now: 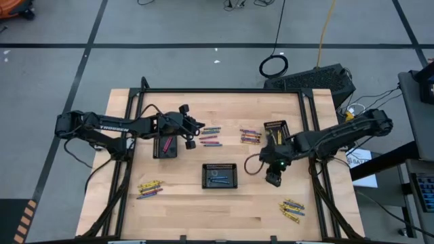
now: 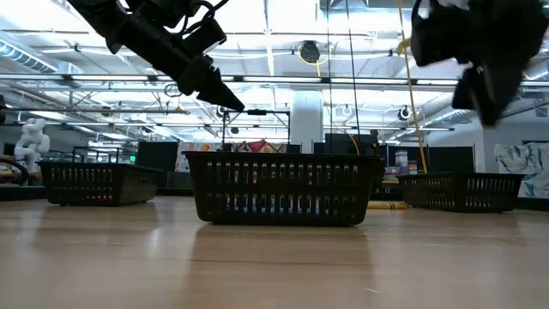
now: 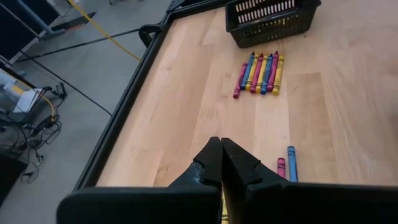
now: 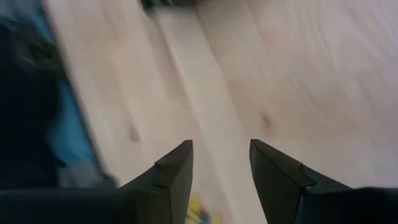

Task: Sort crayons
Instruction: Put the blue crayon into the center black basket

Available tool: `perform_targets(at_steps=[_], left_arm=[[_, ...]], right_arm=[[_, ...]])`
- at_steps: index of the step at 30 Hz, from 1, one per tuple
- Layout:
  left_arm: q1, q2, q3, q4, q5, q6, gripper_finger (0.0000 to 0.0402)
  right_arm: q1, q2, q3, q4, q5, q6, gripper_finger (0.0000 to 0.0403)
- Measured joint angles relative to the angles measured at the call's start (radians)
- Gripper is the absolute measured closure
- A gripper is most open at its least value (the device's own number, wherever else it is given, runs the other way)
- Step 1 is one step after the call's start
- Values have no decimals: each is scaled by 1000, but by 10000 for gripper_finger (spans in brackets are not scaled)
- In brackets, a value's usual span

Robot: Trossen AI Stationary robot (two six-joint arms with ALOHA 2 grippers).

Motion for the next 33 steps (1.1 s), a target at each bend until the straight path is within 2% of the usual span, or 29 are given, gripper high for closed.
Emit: perform_targets(at_steps=[5,9,12,15,18,27,33], left_arm=[[0,0,0,-4,0,8,402],[0,0,0,-5,0,8,402],[0,0,0,-6,0,6,402],[0,0,0,-7,0,-1,402],[0,0,0,-25,0,-15,402],[-12,0,-1,-104,0,-36,402],[-18,0,-1,-95,0,-32,402]], right_arm=[[54,91,16,-40,9,-83,242],[70,195,125,-45,17,-202,249],[82,273,219,-157,37,-212,254],[126,323,293,-322,37,-109,256],[214,332,294,-408,33,31,257],[526,315,264,-341,-24,421,257],[650,319,264,-243,-15,522,257]])
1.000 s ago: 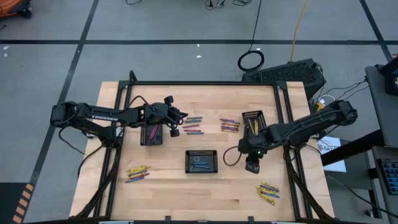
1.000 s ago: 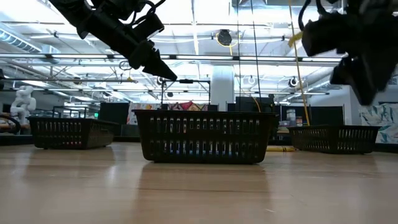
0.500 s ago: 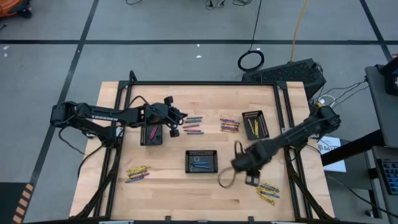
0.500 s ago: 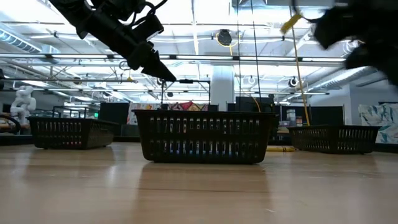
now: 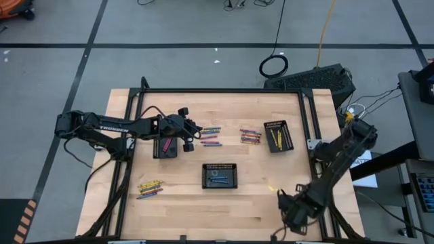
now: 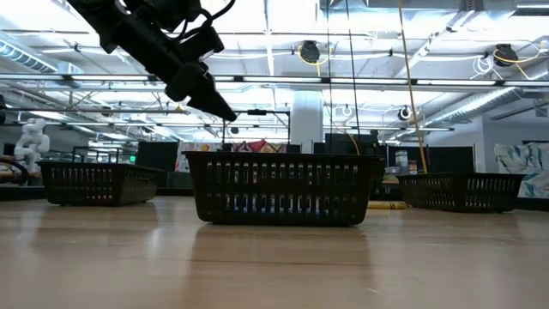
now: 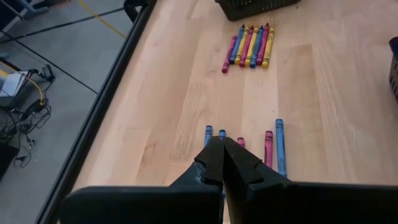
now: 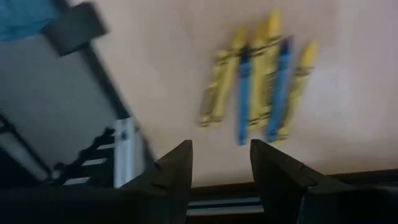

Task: Sort crayons
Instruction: Put the blue crayon into the center black basket

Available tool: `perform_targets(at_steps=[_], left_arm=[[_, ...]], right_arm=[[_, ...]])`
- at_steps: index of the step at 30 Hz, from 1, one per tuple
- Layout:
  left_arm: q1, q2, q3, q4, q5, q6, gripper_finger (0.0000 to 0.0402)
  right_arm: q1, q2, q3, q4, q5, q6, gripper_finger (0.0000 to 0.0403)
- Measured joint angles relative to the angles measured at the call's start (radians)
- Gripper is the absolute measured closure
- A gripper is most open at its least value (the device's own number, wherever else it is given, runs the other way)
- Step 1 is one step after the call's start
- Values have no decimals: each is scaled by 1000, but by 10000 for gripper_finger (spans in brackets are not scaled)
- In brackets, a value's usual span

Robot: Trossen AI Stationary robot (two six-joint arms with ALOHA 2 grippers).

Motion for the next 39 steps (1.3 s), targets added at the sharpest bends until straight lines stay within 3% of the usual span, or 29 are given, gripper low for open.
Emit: perform_targets(at_steps=[8,14,19,39], left_arm=[[0,0,0,-3,0,4,402],[0,0,0,-7,0,4,402],[0,0,0,-7,0,4,402],[-6,0,0,-2,0,4,402]], right_arm=[[127,4,-68,154,-1,221,257],[183,4,-126,175,18,342,257],[205,4,-144,175,80,349,257],[210,145,-173,253,75,315,320]])
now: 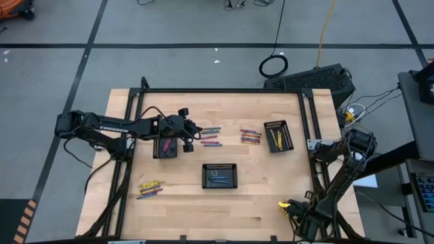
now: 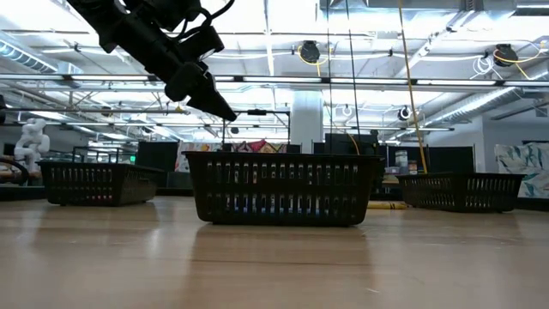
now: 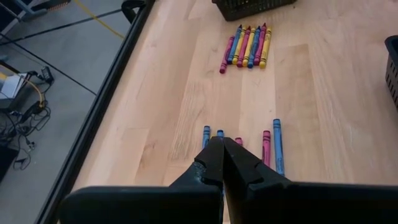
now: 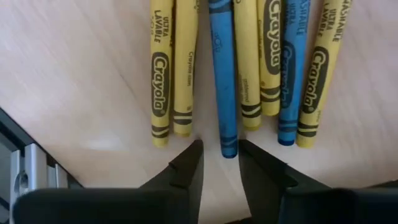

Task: Sort crayons
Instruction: Put the blue crayon into the center black basket

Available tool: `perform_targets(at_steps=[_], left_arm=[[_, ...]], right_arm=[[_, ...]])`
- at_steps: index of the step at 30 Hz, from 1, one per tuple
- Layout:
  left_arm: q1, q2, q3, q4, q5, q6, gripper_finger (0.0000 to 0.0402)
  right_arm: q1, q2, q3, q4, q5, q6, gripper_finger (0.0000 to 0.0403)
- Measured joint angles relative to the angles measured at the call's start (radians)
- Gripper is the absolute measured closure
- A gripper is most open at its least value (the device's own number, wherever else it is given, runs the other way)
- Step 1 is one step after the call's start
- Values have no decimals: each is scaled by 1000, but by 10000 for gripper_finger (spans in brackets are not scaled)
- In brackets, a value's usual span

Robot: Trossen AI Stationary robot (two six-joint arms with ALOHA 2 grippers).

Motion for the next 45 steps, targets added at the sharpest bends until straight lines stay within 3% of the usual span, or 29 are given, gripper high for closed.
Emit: perform_targets(at_steps=[9,20,25,31,37,45], left_arm=[[0,0,0,0,0,0,402],[0,0,0,0,0,-1,402],[0,0,0,0,0,-3,402],[-1,0,0,3,0,-3,402],[-11,0,0,17,0,1,402],[-67,-82,0,-34,-35,-27,402]], right_arm=[[0,-11,-3,-8,0,25,395],[-5,-138,17,-14,-11,55,400],[-92,-192,20,-48,3,15,402],[-310,-204,20,-48,27,-299,402],[-558,-205,20,32,186,-727,402],[-820,-188,21,256,185,-1158,401]])
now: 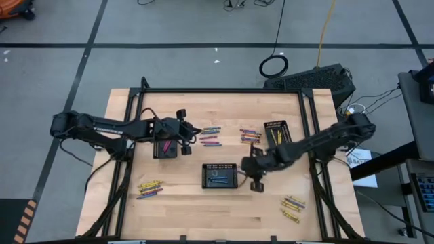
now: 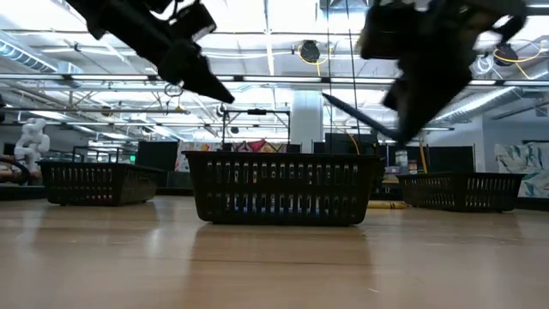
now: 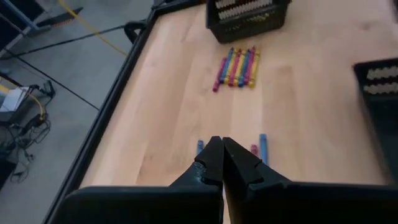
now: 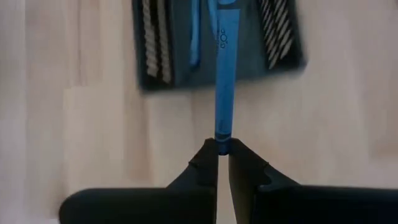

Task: Sort crayons
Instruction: Put the blue crayon into the center black basket, then put the yellow crayon into the right black basket

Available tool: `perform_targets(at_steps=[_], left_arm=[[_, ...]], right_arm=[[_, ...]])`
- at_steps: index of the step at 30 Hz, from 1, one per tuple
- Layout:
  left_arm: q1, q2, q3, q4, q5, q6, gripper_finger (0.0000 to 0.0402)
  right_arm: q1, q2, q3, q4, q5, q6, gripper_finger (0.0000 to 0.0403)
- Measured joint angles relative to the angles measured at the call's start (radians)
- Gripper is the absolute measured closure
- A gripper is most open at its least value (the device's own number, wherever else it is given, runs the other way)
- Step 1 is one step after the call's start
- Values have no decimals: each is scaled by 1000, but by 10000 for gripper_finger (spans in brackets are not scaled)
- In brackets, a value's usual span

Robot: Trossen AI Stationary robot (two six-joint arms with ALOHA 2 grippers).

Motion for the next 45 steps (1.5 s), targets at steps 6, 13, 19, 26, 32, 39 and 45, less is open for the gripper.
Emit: perform_targets(at_steps=[6,13,19,26,32,39,45], left_arm=[[-50,-57,0,-61,-27,-25,402],[-79,-82,0,-59,-62,-25,402],[-87,-84,0,-58,-73,-25,402],[-87,-84,0,-58,-75,-25,402],[-87,-84,0,-58,-75,-25,402],[-87,-84,0,-39,-75,-25,402],[-87,-84,0,-30,-75,-41,402]], right_arm=[[-100,43,0,207,-108,-229,401],[-159,142,0,342,-268,-310,401],[-164,152,0,378,-283,-334,385],[-167,152,0,368,-284,-315,325],[-168,141,17,331,-283,-315,298],[-178,42,88,205,-178,-393,310],[-178,-2,-17,405,69,-469,330]])
